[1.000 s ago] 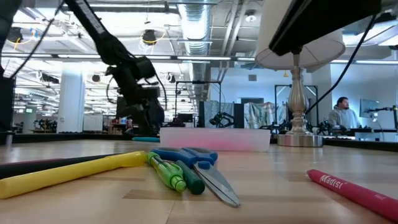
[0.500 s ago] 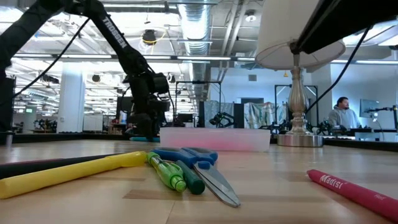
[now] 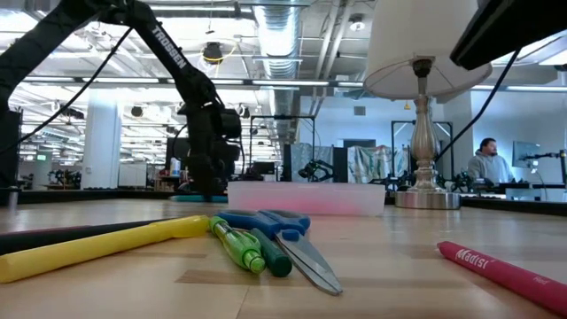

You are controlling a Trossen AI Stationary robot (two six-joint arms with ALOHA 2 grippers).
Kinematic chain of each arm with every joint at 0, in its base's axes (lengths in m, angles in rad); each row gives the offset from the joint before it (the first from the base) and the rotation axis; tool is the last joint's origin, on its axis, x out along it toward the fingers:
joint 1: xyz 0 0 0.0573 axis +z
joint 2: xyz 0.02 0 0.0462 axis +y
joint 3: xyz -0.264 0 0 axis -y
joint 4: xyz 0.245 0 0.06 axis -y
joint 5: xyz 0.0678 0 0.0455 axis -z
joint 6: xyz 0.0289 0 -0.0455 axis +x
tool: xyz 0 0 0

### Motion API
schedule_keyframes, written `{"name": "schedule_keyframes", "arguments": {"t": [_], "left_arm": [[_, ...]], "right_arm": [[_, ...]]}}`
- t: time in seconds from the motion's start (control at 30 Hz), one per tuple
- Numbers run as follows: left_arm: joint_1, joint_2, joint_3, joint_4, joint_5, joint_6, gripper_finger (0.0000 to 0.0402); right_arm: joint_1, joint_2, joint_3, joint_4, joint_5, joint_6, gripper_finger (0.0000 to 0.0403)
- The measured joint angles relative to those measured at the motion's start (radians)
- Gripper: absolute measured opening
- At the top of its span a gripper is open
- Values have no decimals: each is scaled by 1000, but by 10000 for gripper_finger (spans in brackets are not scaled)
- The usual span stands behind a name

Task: Pick & place school supplies into a supply box
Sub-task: Put the blue multi-color pen into the supply box

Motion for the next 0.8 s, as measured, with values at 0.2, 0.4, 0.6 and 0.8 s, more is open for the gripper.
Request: {"name": "schedule_keyframes", "arguments": {"t": [0.2, 0.4, 0.6, 0.8], "left_arm": [[-30, 0, -10, -13, -29, -52, 53], [-73, 0, -12, -13, -124, -90, 53], [-83, 0, -11, -15, -132, -90, 50], [-82, -13, -11, -17, -126, -85, 49]], "right_arm": [[15, 0, 0, -1, 9, 8, 63], [14, 0, 0, -1, 9, 8, 63], [14, 0, 0, -1, 9, 8, 63], [13, 0, 0, -2, 9, 8, 63]]}}
